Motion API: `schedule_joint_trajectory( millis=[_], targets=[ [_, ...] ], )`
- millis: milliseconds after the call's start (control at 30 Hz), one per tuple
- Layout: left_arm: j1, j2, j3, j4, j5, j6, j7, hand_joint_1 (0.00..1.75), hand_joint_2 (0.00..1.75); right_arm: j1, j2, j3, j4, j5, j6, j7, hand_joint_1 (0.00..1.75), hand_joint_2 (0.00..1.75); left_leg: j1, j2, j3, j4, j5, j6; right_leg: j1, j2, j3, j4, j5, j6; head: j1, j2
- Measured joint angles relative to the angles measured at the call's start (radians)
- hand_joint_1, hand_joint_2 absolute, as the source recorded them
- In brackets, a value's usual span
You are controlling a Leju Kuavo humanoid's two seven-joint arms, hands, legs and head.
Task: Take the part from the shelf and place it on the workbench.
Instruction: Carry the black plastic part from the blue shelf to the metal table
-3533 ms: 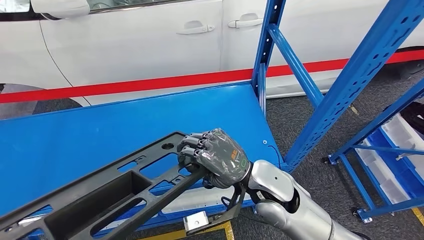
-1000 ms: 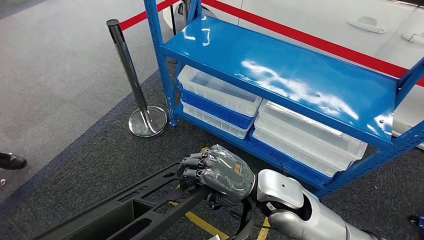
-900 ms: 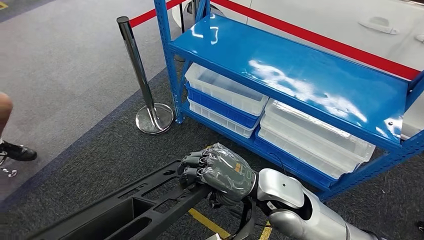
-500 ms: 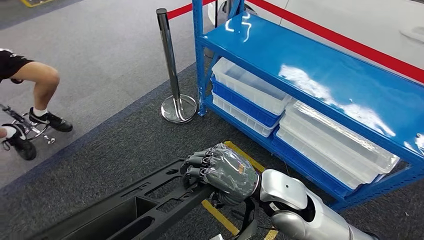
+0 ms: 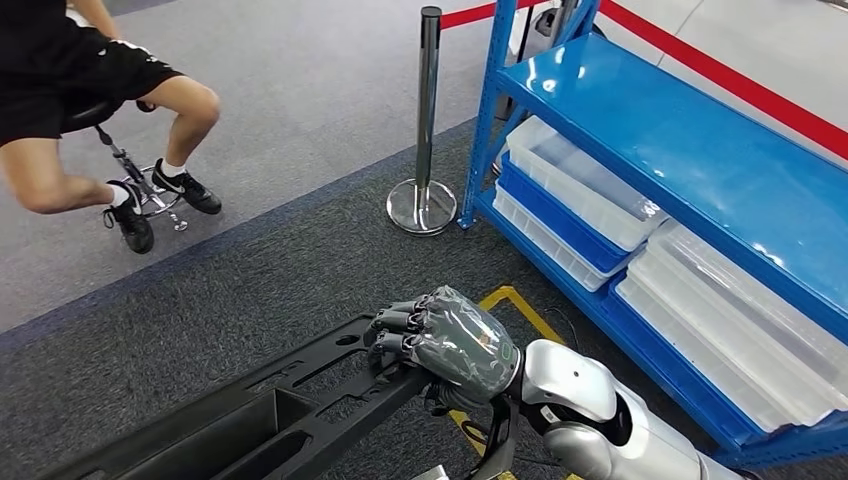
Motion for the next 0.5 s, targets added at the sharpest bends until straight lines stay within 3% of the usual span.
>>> schedule_joint_trajectory(
  millis=[67, 133, 167, 233, 300, 367, 400, 433, 467, 500],
  targets=[
    [-0.001, -0.001, 0.0, 0.0, 0.0, 0.0, 0.0, 0.0, 1.75, 0.001, -0.001, 0.0, 0.0, 0.0, 0.0, 0.0, 1.75, 1.75, 0.001, -0.03, -0.008, 0.018, -0.005, -0.008, -0.006, 0.039, 0.064, -0.126, 0.057, -0.002, 0.0, 0.0],
    [-0.001, -0.001, 0.0, 0.0, 0.002, -0.002, -0.001, 0.0, 1.75, 0.002, -0.003, -0.001, -0.001, 0.0, 0.0, 0.001, 1.75, 1.75, 0.003, -0.054, -0.027, 0.034, -0.007, -0.019, -0.008, 0.076, 0.092, -0.191, 0.067, -0.004, -0.001, 0.0],
    [0.0, -0.001, 0.0, 0.0, 0.003, -0.002, -0.002, 0.0, 1.75, 0.003, -0.003, -0.002, -0.001, 0.0, 0.0, 0.001, 1.75, 1.75, 0.005, -0.066, -0.036, 0.038, -0.004, -0.025, -0.007, 0.078, 0.092, -0.195, 0.062, -0.005, -0.001, 0.0],
    [0.003, -0.001, 0.0, 0.0, 0.005, -0.003, -0.003, 0.0, 1.75, 0.001, -0.004, -0.002, -0.002, 0.0, 0.0, 0.001, 1.75, 1.75, 0.008, -0.076, -0.047, 0.041, -0.003, -0.037, -0.007, 0.055, 0.094, -0.203, 0.063, -0.014, -0.001, 0.0],
    [0.002, 0.0, 0.001, 0.0, 0.006, -0.003, -0.003, 0.0, 1.75, 0.0, -0.004, -0.002, -0.003, 0.001, 0.0, 0.002, 1.75, 1.75, 0.006, -0.035, -0.071, 0.087, -0.032, -0.047, -0.009, 0.027, 0.099, -0.214, 0.069, -0.027, -0.001, 0.0],
    [-0.001, 0.0, 0.001, 0.0, 0.006, -0.004, -0.004, 0.0, 1.75, 0.001, -0.004, -0.002, -0.003, 0.002, 0.0, 0.001, 1.75, 1.75, 0.008, 0.021, -0.126, 0.203, -0.091, -0.054, -0.004, -0.002, 0.1, -0.218, 0.071, -0.035, -0.002, 0.0],
    [-0.001, 0.0, 0.001, 0.0, 0.006, -0.004, -0.004, 0.0, 1.75, 0.002, -0.004, -0.002, -0.003, 0.002, 0.0, 0.001, 1.75, 1.75, 0.01, 0.032, -0.156, 0.266, -0.116, -0.057, -0.001, -0.017, 0.1, -0.217, 0.07, -0.035, -0.002, 0.0],
    [-0.001, -0.001, 0.001, 0.0, 0.006, -0.004, -0.004, 0.0, 1.75, 0.002, -0.004, -0.002, -0.003, 0.002, 0.0, 0.001, 1.75, 1.75, 0.011, 0.038, -0.174, 0.306, -0.126, -0.059, 0.001, -0.032, 0.099, -0.217, 0.07, -0.036, -0.002, 0.0],
    [0.0, -0.001, 0.001, 0.0, 0.006, -0.004, -0.004, 0.0, 1.75, 0.002, -0.004, -0.002, -0.003, 0.002, 0.0, 0.001, 1.75, 1.75, 0.012, 0.041, -0.175, 0.312, -0.119, -0.059, 0.003, -0.047, 0.099, -0.217, 0.07, -0.036, -0.002, 0.0],
    [0.001, -0.001, 0.001, 0.0, 0.006, -0.004, -0.004, 0.0, 1.75, 0.002, -0.004, -0.002, -0.003, 0.002, 0.0, 0.002, 1.75, 1.75, 0.012, 0.044, -0.155, 0.278, -0.096, -0.058, 0.004, -0.06, 0.1, -0.217, 0.07, -0.036, -0.002, 0.0]
  ],
)
